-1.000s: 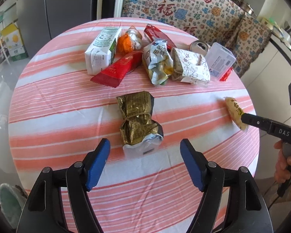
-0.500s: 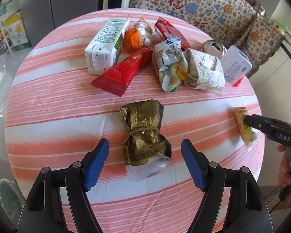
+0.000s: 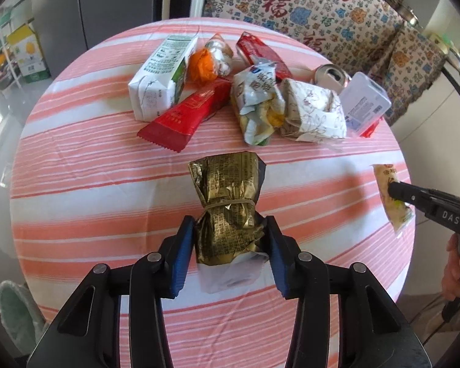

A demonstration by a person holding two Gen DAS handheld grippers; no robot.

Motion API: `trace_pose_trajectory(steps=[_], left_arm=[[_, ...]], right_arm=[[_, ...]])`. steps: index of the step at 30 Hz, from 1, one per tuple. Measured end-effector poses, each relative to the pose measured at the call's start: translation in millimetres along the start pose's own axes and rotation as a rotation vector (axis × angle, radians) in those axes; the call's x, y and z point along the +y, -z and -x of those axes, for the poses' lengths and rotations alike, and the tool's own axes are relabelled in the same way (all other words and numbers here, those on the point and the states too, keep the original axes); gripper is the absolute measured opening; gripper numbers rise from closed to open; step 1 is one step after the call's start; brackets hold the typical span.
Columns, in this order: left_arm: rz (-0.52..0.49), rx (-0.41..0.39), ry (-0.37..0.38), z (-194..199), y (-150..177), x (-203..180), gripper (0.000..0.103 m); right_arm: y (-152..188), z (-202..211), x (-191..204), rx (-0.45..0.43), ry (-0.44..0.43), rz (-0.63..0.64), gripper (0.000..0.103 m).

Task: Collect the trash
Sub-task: 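Lift the gold foil wrapper with the left tool while the right tool lifts the ice-cream wrapper, then carry both wrappers over the blue wastebasket and open both tools to drop them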

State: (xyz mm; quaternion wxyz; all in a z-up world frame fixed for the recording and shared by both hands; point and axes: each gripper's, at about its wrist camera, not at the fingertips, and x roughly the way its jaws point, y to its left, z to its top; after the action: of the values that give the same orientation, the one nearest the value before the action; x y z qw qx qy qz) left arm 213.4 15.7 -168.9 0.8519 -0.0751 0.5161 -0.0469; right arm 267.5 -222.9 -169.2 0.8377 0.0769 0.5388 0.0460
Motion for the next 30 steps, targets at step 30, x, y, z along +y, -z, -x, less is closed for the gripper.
trace_pose_trajectory(steps=[30], left_arm=[[-0.455, 0.130, 0.372, -86.9, 35.8, -433.6, 0.046]], right_arm=[[98.6, 84.7, -316.4, -0.142, 0.231, -0.434, 0.017]])
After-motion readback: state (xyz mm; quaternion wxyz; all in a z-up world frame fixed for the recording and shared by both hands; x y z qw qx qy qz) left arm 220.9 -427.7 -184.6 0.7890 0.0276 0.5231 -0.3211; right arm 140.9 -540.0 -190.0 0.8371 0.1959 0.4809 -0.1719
